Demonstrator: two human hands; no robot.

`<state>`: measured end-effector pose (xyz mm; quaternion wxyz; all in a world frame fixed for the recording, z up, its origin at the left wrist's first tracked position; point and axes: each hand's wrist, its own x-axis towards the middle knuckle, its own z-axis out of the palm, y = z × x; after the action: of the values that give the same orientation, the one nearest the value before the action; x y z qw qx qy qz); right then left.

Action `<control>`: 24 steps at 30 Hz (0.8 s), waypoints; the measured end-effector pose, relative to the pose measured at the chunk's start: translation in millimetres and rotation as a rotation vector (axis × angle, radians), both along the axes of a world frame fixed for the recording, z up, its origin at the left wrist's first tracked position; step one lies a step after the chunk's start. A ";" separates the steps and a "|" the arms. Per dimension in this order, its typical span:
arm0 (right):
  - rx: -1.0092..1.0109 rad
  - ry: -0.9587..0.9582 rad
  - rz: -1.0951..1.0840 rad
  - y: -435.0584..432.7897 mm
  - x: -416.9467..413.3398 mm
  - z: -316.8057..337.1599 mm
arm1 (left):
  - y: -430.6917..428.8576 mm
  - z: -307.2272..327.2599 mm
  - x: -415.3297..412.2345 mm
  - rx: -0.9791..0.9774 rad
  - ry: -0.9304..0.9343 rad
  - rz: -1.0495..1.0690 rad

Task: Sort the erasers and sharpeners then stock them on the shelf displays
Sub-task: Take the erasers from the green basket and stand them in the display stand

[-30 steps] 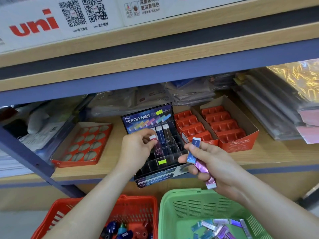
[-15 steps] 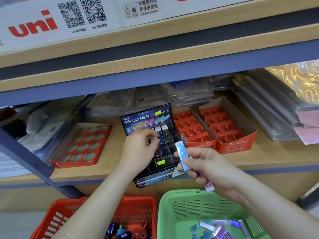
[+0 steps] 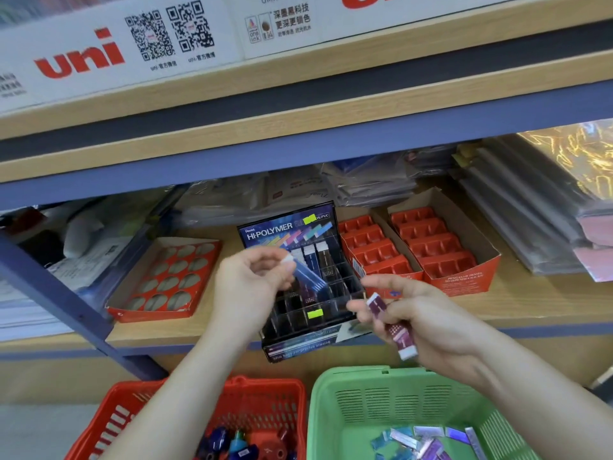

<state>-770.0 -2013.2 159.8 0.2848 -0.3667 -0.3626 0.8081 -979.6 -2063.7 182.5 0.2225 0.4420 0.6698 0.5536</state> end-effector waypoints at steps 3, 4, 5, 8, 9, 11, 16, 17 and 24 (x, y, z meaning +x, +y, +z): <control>-0.079 0.087 -0.020 -0.8 1.4 4.2 | 3.3 3.8 -33.3 0.023 0.198 0.100; -0.068 0.060 -0.015 -1.8 1.0 5.4 | 4.1 3.1 -41.8 0.022 0.240 0.119; -0.022 0.005 0.000 -2.9 0.5 5.9 | 5.1 1.3 -49.0 0.017 0.275 0.134; 0.163 -0.153 0.061 -4.1 -1.3 1.4 | 8.4 -5.3 -59.0 -0.011 0.357 0.162; 0.207 -0.178 0.070 -4.0 -2.3 -0.9 | 9.4 -7.8 -59.9 -0.019 0.387 0.164; 0.263 -0.205 0.073 -4.1 -4.5 -4.2 | 11.9 -12.7 -60.9 -0.029 0.441 0.159; 0.209 -0.201 0.067 -3.3 -6.8 -7.8 | 20.7 -21.1 -59.4 -0.070 0.466 0.158; 0.204 -0.202 0.067 -3.3 -6.7 -8.4 | 22.3 -22.2 -59.6 -0.081 0.486 0.161; 0.307 -0.232 0.056 -4.6 -9.1 -9.3 | 27.9 -23.6 -59.6 -0.119 0.604 0.143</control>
<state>-779.1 -2017.8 150.5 0.2710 -0.3992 -0.5223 0.7031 -1039.2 -2035.8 158.9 -0.0008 0.5244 0.7664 0.3711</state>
